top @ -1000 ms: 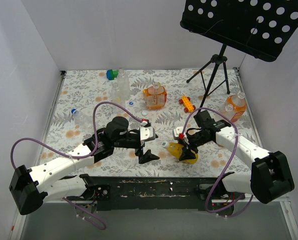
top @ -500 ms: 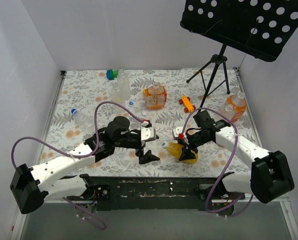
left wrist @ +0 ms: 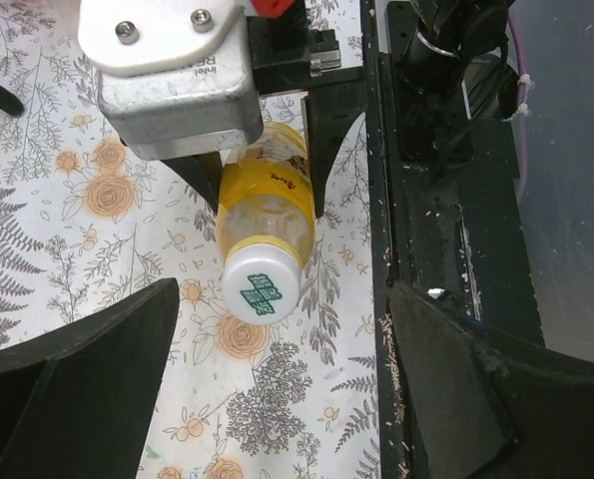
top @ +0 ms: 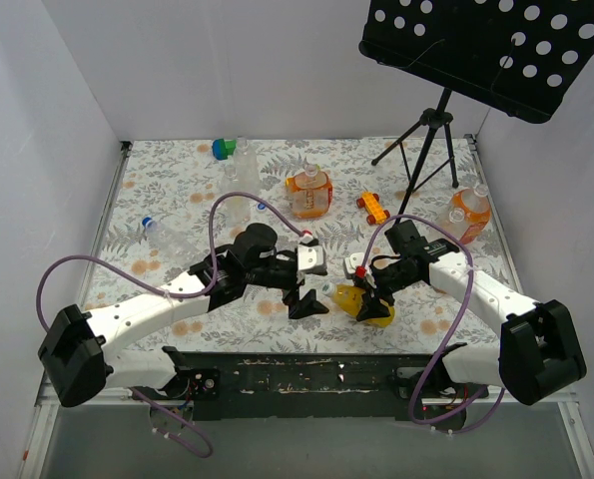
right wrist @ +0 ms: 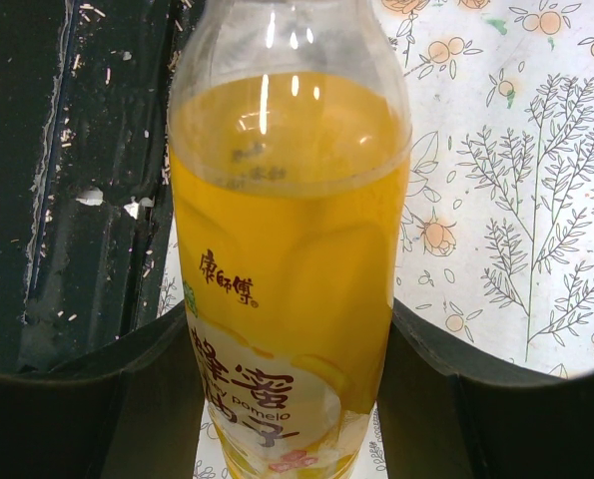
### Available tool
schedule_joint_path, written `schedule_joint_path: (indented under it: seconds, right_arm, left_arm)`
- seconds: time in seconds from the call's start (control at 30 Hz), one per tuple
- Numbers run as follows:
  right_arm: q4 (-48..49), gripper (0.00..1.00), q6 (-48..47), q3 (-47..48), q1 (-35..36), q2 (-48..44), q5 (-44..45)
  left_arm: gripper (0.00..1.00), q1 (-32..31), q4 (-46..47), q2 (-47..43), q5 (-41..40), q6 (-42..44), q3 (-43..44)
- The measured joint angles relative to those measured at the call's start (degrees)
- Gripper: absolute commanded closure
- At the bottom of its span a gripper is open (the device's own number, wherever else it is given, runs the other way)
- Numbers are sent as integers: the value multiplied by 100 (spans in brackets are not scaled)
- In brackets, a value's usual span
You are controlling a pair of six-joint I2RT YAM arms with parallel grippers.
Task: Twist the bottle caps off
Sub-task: Unscrew the bottle cap from the plastic bottle.
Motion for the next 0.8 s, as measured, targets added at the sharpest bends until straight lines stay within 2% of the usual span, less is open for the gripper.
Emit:
schedule_joint_path:
  seconds: [0.2, 0.3, 0.37, 0.47, 0.67, 0.73, 0.8]
  right_arm:
    - [0, 90, 0, 0, 0, 0, 0]
    - [-2, 90, 0, 0, 0, 0, 0]
    - [-2, 90, -7, 0, 0, 0, -4]
    - [-15, 90, 0, 0, 0, 4, 0]
    - [-13, 90, 4, 0, -2, 4, 2]
    - [-13, 90, 4, 0, -2, 4, 0]
    - [-13, 90, 11, 2, -2, 4, 2]
  left_arm:
    - [47, 0, 33, 243, 7, -76, 160]
    - [69, 0, -9, 372, 17, -116, 264]
    - [78, 0, -22, 446, -2, -122, 308]
    - [99, 17, -37, 474, 4, -151, 326]
    - [100, 17, -221, 518, -144, -529, 459]
    - [100, 15, -264, 518, -297, -914, 490]
    - [100, 7, -297, 516, -557, -1679, 507]
